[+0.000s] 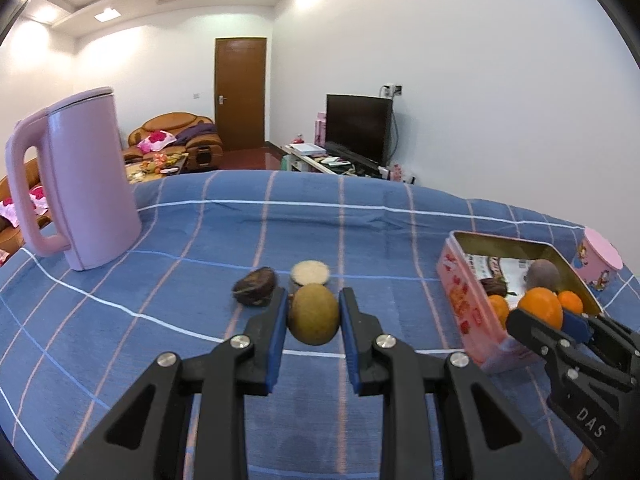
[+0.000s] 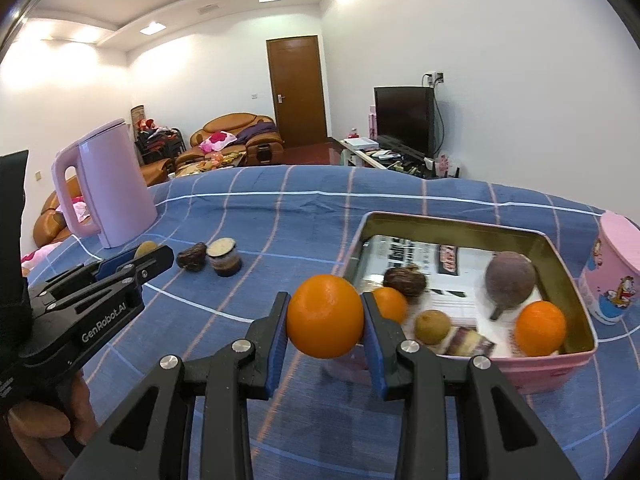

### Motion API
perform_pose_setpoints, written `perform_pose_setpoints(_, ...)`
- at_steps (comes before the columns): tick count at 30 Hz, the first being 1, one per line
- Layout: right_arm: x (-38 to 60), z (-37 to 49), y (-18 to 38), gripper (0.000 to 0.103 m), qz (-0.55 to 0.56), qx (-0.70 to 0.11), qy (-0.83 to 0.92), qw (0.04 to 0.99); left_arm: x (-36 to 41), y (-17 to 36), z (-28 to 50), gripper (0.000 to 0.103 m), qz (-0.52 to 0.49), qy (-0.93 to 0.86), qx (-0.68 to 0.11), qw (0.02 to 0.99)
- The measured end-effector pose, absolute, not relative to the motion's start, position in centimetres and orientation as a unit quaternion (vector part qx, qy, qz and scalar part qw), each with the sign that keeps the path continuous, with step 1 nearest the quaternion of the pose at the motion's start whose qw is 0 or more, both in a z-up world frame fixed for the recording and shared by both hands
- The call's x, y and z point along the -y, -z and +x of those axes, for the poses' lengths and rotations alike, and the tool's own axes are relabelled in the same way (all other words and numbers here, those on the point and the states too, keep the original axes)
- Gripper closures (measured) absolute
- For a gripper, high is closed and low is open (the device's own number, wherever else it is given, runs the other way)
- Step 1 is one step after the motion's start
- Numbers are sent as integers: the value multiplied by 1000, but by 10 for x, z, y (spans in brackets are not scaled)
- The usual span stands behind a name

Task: Organize fruits
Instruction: 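Carry the orange and yellow-brown fruit over the pink tin with both grippers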

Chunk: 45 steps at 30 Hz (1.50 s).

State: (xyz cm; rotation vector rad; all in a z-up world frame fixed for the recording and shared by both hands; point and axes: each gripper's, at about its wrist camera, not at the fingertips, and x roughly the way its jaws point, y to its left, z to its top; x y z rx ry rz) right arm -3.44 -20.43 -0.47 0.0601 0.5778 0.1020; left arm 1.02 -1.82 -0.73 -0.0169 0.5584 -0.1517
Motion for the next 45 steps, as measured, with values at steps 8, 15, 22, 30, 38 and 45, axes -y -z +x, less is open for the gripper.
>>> perform_pose_setpoints(8,235,-36,2,67,33,-278,-22,960,52,8,8,76,5,105,-278,955)
perform_pose_setpoints(15,266,-38,-1,67,42,-271,9,962,76,9,10,76,2,129,-289,949)
perform_pose_setpoints(22,301,-41,-7,67,48,-256,55,964,101,7,16,76,13,147,-288,946)
perform_pose_setpoints(30,341,-33,-12,67,62,-247,107,961,140,5,27,76,9,179,-297,938)
perform_pose_setpoints(38,352,-17,-11,67,66,-256,103,959,178,4,37,76,18,205,-299,932)
perform_pose_setpoints(45,343,-6,-3,67,74,-278,54,956,188,6,62,76,35,192,-315,929)
